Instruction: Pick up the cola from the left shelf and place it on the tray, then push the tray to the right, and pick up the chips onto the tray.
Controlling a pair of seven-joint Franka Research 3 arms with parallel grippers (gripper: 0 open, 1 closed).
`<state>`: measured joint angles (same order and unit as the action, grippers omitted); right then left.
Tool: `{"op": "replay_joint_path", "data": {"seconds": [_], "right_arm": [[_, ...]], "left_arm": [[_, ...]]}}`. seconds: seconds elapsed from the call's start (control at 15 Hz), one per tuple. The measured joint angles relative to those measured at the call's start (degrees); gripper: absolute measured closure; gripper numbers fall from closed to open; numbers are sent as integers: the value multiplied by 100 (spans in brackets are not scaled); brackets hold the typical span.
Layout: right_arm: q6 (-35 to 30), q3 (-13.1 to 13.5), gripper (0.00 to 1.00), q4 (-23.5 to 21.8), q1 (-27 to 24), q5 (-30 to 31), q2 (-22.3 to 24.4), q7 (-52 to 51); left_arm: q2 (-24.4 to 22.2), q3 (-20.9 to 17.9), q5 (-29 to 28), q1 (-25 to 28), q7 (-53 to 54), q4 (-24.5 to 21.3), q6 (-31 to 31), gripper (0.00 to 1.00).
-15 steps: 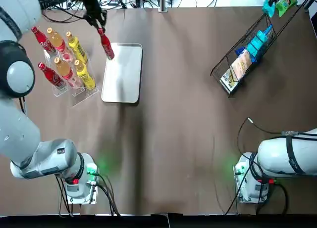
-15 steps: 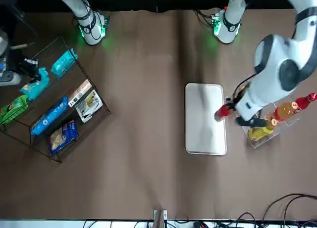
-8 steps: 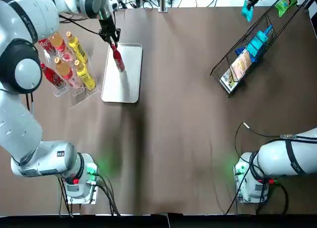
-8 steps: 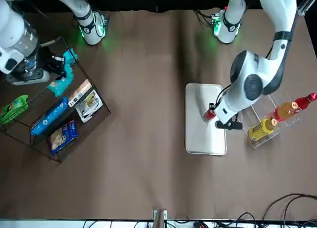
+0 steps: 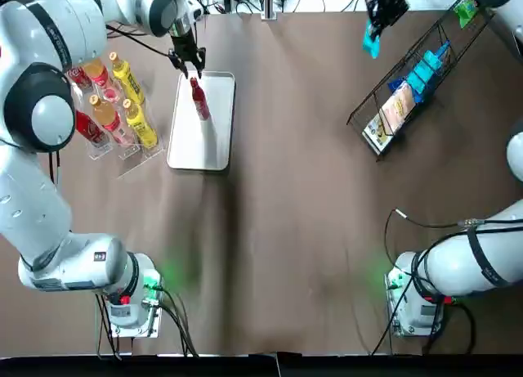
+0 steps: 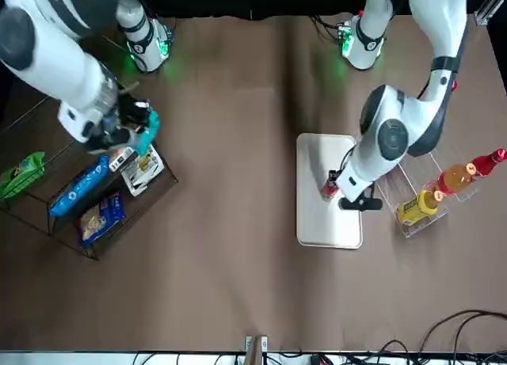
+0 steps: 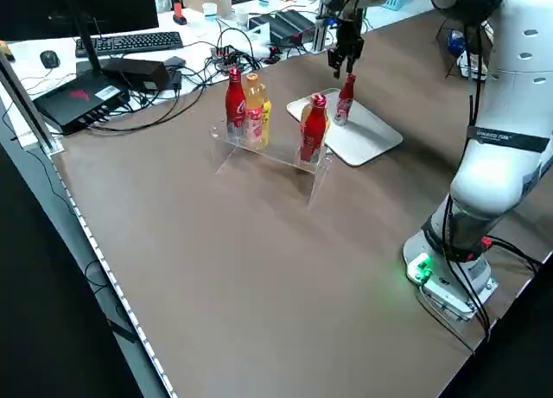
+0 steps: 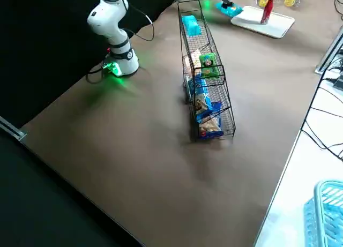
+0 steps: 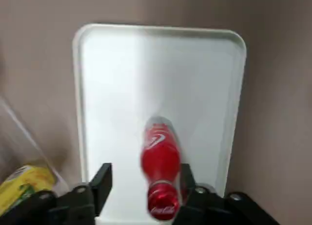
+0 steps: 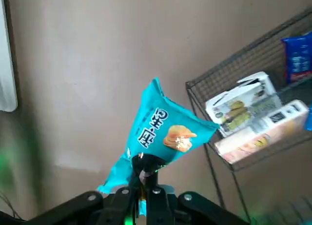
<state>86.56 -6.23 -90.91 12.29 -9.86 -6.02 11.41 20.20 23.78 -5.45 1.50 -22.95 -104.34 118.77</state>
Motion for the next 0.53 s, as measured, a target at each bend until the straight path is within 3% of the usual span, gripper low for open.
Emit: {"op": "replay_joint_path", "data": {"seconds": [0.33,0.4,0.53], "right_arm": [[104,14,93,-1,100,-39,-449,26],[141,19,93,-1,100,-40,-488,26],[270,17,93,0,106,-44,-519,26]], "left_arm": [[-349,-18,-3,640,361,530,-1127,0],[-323,-22,-3,787,628,504,-1202,0],[243,-45,-3,1000,993,359,-1148,1]]}}
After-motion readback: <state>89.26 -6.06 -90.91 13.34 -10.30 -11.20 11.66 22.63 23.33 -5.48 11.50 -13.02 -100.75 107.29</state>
